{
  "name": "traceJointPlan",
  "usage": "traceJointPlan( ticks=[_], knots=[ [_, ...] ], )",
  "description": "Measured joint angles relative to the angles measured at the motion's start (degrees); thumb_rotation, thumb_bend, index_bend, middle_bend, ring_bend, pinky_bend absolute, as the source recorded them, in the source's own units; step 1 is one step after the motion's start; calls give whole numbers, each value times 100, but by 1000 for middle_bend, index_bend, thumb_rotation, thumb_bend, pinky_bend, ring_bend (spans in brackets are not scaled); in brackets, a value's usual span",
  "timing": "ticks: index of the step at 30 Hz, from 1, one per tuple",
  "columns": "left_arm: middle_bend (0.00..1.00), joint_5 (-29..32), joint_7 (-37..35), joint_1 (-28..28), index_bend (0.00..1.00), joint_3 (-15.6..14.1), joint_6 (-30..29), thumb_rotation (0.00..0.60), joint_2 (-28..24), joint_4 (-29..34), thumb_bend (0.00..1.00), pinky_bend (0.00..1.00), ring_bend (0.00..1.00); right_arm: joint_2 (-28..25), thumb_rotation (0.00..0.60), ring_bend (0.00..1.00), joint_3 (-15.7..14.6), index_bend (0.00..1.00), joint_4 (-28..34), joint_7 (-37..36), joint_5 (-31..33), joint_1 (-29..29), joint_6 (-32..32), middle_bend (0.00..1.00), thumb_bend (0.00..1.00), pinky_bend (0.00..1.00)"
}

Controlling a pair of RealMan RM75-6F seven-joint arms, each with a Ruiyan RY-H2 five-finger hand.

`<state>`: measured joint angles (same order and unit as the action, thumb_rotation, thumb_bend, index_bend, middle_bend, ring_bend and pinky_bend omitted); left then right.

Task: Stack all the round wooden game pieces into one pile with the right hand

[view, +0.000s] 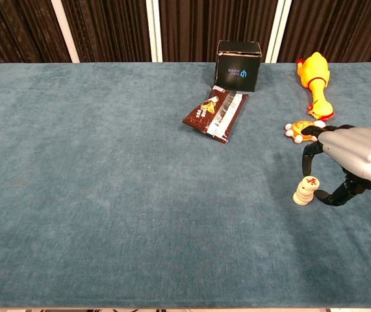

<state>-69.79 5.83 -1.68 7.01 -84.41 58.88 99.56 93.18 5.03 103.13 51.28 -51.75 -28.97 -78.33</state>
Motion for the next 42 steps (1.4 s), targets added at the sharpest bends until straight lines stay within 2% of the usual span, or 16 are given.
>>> traceJointPlan(
  ticks=[18,26,30,35,42],
  knots=[
    [0,5,11,1,132,-1,-3,600,5,-8,187,39,0,-121,600,0,-73,432,260,-15,-176,61,-110,0,422,0],
    [0,12,-33,3,127,17,-11,600,2,-19,186,39,0,-550,600,0,-104,260,714,-284,-643,269,-484,0,422,0],
    [0,-19,-45,11,126,16,-40,600,3,-4,187,39,0,-1002,600,0,-249,223,972,-757,-1070,573,-794,0,419,0],
    [0,-62,-23,19,125,8,-80,600,10,25,187,39,0,-1643,600,0,-623,216,1075,-1744,-1835,1108,-1227,0,394,0],
    [0,-105,8,35,124,-12,-117,600,9,73,187,39,0,-2191,600,0,-1110,209,648,-2949,-2982,1905,-2003,0,364,0]
  ],
)
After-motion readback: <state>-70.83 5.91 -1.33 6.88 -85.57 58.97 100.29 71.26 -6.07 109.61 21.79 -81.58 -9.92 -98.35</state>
